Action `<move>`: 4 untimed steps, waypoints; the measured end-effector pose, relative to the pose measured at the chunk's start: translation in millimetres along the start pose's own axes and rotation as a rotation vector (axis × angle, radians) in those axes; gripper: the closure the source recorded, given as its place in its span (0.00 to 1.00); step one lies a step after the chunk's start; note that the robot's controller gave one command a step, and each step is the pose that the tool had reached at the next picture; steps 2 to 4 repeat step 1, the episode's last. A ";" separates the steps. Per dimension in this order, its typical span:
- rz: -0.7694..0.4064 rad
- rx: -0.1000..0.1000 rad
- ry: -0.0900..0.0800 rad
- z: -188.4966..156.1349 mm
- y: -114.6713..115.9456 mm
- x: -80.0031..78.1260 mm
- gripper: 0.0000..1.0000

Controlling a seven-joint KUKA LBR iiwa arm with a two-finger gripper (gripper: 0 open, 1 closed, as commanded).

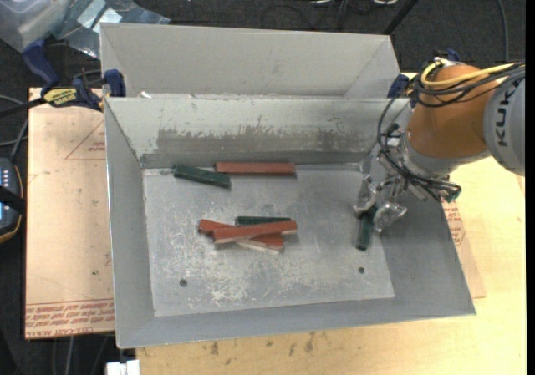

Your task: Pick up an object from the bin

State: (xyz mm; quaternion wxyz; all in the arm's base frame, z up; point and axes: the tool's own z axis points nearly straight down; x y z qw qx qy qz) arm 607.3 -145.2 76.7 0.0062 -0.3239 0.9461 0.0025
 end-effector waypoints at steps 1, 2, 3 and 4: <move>-0.060 0.001 0.009 -126.2 14.7 -23.0 1.00; -0.060 0.001 0.009 -126.2 14.7 -23.0 1.00; -0.060 0.001 0.009 -126.2 14.7 -23.0 1.00; -0.060 0.001 0.009 -126.2 14.7 -23.0 1.00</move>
Offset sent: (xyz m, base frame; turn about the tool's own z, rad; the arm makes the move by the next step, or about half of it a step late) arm 0.0000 0.0000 0.0000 0.0000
